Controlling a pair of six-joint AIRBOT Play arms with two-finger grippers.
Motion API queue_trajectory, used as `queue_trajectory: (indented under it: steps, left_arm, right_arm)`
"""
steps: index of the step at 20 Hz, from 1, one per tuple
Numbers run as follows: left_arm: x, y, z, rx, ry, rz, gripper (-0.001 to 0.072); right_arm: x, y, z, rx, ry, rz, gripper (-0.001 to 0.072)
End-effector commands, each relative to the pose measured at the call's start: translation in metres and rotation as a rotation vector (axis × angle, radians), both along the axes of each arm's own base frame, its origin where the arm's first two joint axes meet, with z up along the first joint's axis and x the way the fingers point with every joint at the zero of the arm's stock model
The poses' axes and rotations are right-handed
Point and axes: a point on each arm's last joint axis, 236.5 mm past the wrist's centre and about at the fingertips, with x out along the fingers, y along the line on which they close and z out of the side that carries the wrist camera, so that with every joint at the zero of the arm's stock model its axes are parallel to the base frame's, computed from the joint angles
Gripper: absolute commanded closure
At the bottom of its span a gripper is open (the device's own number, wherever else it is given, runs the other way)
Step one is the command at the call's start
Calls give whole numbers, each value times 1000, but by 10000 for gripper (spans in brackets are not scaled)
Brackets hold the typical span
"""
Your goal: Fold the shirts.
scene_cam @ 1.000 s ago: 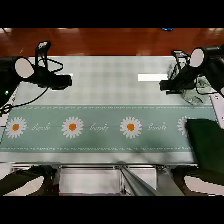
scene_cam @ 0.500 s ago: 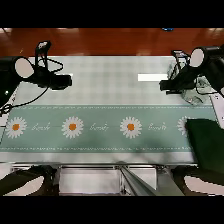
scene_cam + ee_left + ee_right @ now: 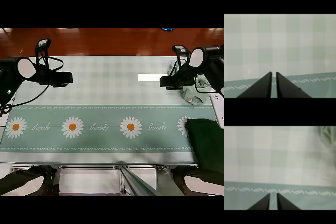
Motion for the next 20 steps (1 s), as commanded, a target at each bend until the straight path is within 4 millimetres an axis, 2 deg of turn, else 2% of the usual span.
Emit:
queue_trajectory:
  steps: [1,4,5,6,7,9,12,14,17,18,19,20]
  left_arm:
    - [23,17,8,47,-95,22,190]
    - [31,74,24,201,-111,72,199]
    - [28,92,26,202,-89,117,199]
    - [23,112,23,191,-61,182,199]
    - [17,124,18,170,-33,229,199]
    - [0,124,1,111,17,252,199]
    - [-34,109,-36,116,87,202,198]
    - [-51,105,-60,122,150,189,198]
    - [-65,101,-78,103,200,190,199]
    - [-64,98,-77,89,198,193,199]
    - [-61,97,-75,81,186,195,198]
    - [-58,97,-73,79,174,196,199]
  right_arm:
    - [48,-22,31,-97,-224,-14,294]
    - [76,-83,79,-267,-379,-98,294]
    - [81,-104,85,-273,-410,-137,294]
    - [83,-127,83,-261,-418,-198,294]
    - [81,-152,70,-245,-391,-257,295]
    - [72,-189,23,-179,-279,-365,295]
    - [66,-202,-55,-36,-127,-411,295]
    - [63,-205,-95,-9,-56,-410,295]
    - [60,-200,-133,2,12,-387,300]
    - [60,-195,-139,25,21,-390,341]
    - [61,-188,-140,51,24,-382,499]
    - [62,-183,-136,70,21,-361,690]
